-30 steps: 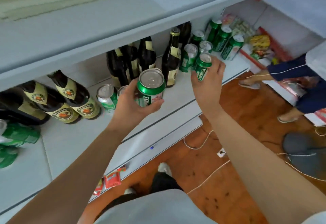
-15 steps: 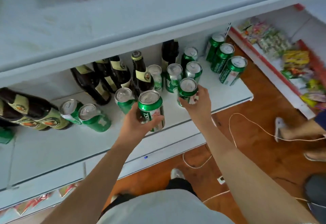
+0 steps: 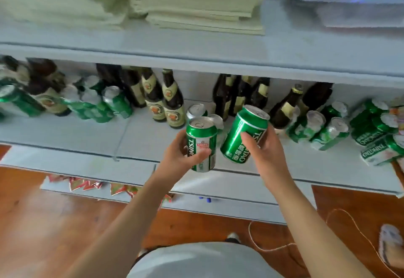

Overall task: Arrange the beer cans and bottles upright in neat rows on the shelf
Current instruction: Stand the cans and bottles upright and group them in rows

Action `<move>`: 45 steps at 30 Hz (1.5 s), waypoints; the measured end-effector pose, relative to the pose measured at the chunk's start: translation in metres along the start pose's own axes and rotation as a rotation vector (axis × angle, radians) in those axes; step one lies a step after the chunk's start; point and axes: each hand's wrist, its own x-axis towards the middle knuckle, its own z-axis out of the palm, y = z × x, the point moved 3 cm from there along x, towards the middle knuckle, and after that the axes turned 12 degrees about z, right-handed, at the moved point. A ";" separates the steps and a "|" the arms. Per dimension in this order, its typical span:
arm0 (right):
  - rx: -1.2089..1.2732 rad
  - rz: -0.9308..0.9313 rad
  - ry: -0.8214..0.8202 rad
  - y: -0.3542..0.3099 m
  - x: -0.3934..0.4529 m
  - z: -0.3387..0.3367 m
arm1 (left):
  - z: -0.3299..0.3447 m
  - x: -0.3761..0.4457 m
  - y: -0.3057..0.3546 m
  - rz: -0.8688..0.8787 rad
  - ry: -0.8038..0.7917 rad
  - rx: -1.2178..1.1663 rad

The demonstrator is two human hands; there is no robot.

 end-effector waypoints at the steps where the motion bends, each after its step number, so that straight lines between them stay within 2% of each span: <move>1: 0.000 -0.006 -0.040 -0.002 0.003 0.031 | -0.030 -0.009 0.003 0.011 0.039 0.003; 7: -0.080 -0.079 -0.210 -0.013 0.018 0.243 | -0.234 -0.078 0.013 0.033 0.350 0.003; 12: -0.225 -0.193 -0.362 -0.025 0.016 0.407 | -0.375 -0.115 0.022 0.044 0.563 0.083; 19: -0.360 -0.264 -0.326 -0.005 0.050 0.568 | -0.534 -0.112 -0.005 -0.002 0.772 0.195; 26: -0.671 -0.276 -0.237 0.063 0.103 0.696 | -0.665 -0.069 -0.028 -0.087 0.816 0.260; 32: -0.656 -0.174 -0.104 0.075 0.109 0.749 | -0.748 -0.040 -0.043 -0.108 0.843 0.327; 36: -0.727 -0.237 0.103 0.043 0.092 0.759 | -0.792 -0.033 -0.043 -0.050 0.775 0.338; 39: -0.607 -0.350 0.258 -0.009 0.088 0.774 | -0.817 -0.028 -0.036 0.011 0.673 0.298; 43: -0.491 -0.497 0.309 -0.082 0.120 0.826 | -0.829 -0.020 -0.039 0.027 0.566 0.295; 45: -0.535 -0.460 0.279 -0.102 0.147 0.858 | -0.833 -0.018 -0.047 0.020 0.520 0.314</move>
